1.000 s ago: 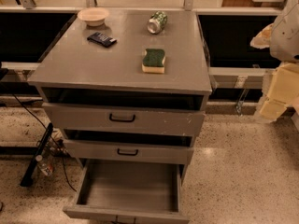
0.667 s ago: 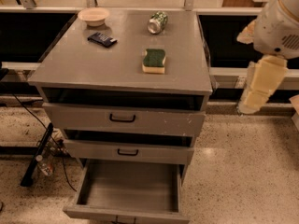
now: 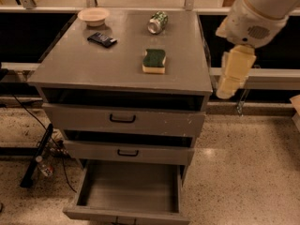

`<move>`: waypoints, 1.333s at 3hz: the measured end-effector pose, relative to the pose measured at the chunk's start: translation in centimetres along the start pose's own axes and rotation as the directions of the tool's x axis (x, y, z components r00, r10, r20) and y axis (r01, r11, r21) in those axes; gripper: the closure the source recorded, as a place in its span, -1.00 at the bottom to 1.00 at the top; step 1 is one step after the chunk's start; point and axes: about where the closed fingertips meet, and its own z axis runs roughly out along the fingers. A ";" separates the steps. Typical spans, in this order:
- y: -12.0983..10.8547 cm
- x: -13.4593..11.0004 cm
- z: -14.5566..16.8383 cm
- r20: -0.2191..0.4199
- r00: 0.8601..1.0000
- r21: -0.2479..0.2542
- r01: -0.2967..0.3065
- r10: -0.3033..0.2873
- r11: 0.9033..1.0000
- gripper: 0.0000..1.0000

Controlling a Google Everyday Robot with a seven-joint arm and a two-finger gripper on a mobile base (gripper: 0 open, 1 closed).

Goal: Place sponge into bottom drawer

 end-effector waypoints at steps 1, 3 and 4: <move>-2.3 -3.1 2.3 0.015 0.999 -0.020 0.033 -0.032 0.999 -1.00; -4.2 -5.8 2.8 0.083 0.996 0.002 0.046 -0.046 0.999 -1.00; -5.8 -8.7 3.7 0.126 0.989 0.000 0.079 -0.079 0.997 -1.00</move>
Offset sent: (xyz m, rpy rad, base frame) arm 0.0475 0.0439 -0.0144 0.0029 0.0307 0.0579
